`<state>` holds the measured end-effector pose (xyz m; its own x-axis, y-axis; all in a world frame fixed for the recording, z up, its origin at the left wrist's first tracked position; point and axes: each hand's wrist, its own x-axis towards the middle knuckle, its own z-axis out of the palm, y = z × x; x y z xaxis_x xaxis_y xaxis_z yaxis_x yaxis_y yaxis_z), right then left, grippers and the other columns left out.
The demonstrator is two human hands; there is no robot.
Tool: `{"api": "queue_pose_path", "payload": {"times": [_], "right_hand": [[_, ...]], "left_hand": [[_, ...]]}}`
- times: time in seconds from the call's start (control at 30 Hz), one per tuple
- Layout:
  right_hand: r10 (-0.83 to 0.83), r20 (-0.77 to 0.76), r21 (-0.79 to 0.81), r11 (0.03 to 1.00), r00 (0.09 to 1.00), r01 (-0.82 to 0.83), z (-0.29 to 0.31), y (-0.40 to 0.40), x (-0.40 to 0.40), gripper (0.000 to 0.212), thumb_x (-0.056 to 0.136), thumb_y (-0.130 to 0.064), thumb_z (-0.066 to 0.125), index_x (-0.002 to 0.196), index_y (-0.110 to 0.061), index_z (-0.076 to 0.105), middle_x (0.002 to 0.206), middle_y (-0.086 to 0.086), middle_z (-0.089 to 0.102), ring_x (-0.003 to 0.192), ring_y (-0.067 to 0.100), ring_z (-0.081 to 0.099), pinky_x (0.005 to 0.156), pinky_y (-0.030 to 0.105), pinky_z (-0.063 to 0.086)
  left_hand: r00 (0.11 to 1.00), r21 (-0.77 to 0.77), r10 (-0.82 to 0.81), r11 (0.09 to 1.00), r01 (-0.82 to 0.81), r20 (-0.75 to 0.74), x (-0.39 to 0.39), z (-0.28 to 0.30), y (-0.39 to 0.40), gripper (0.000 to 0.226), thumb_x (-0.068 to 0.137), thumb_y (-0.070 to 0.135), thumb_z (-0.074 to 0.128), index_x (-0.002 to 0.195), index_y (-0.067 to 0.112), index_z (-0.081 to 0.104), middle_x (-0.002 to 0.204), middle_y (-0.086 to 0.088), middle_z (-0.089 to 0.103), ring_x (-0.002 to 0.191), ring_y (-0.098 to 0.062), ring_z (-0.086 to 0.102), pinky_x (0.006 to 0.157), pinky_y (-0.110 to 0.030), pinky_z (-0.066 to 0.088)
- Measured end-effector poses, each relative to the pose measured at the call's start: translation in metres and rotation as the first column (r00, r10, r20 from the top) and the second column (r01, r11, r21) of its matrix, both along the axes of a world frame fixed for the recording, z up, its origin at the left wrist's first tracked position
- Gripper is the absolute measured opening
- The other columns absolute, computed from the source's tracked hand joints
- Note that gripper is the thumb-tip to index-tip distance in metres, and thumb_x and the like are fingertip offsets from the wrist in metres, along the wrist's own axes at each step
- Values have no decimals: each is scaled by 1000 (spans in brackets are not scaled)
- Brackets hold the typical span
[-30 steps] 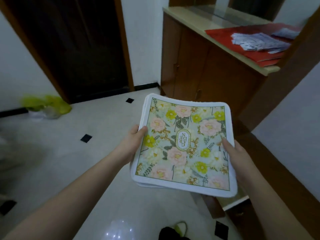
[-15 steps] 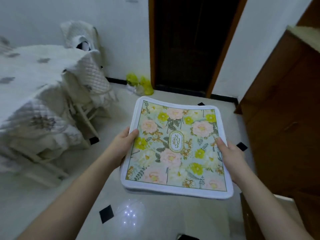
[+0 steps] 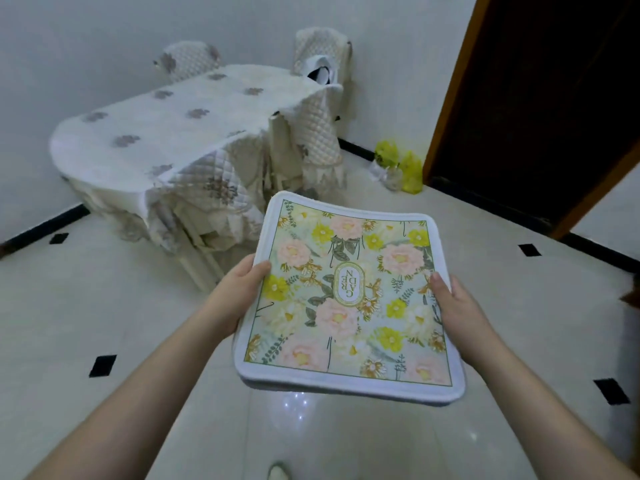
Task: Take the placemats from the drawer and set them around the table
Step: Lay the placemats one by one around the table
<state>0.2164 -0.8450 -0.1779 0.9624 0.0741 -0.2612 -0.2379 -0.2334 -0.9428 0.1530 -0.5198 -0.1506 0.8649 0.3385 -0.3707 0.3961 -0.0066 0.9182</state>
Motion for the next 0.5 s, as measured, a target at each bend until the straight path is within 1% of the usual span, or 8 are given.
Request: {"api": "queue_pose_path", "payload": {"times": [0.07,0.13,0.17,0.23,0.27,0.33,0.43,0.5], "right_hand": [[55,2,8,998,998,-55,2,17,5,33,97,-56,44,112,-30,58,101,-1,73,87,19,73,80,43,58],[123,11,23,992,992,-123,5,40,10,31,98,-53,44,114,-30,58,100,-1,74,85,18,73,77,40,58],[161,19,23,987,987,-161,8,54,11,31,99,-52,44,115,-30,58,101,-2,74,85,17,73,77,40,58],[250,27,16,968,968,-251,11,83,15,28,98,-52,44,114,-33,59,101,-3,74,86,16,73,79,39,58],[296,33,6,955,955,-296,13,99,16,27,98,-52,45,112,-34,59,100,-4,74,85,15,73,78,39,58],[372,48,-22,928,927,-371,15,132,17,29,96,-54,48,111,-32,60,98,-4,75,84,16,73,78,41,58],[463,55,-53,886,885,-460,17,187,13,33,93,-53,55,116,-29,58,97,-2,75,81,18,74,78,47,59],[505,42,-60,863,862,-502,17,227,7,37,91,-55,57,117,-29,58,97,-1,75,81,19,74,77,48,60]], "left_hand": [[996,9,86,996,-86,-10,-13,1,11,19,103,29,47,115,24,61,104,-15,73,88,-35,73,77,-51,60],[987,27,161,987,-160,-9,-28,3,27,18,102,30,48,114,25,61,103,-15,73,89,-36,72,80,-53,60],[982,30,188,982,-187,-4,-36,3,36,18,102,30,49,115,24,60,103,-14,73,89,-36,73,80,-53,60],[976,22,219,975,-219,12,-56,5,57,21,99,32,57,118,24,57,104,-13,74,88,-34,74,80,-54,60],[972,16,232,972,-233,19,-66,4,68,27,96,35,62,120,24,57,105,-11,74,88,-33,74,80,-54,59],[962,12,272,962,-272,27,-87,1,91,36,91,36,69,123,23,57,106,-10,75,89,-32,75,81,-55,59],[938,-13,342,940,-342,58,-118,-3,129,37,93,33,67,125,18,56,106,-11,75,90,-33,74,81,-56,59],[916,-45,395,919,-392,70,-139,-8,158,34,95,32,64,125,16,55,106,-11,75,91,-34,74,81,-56,59]]}}
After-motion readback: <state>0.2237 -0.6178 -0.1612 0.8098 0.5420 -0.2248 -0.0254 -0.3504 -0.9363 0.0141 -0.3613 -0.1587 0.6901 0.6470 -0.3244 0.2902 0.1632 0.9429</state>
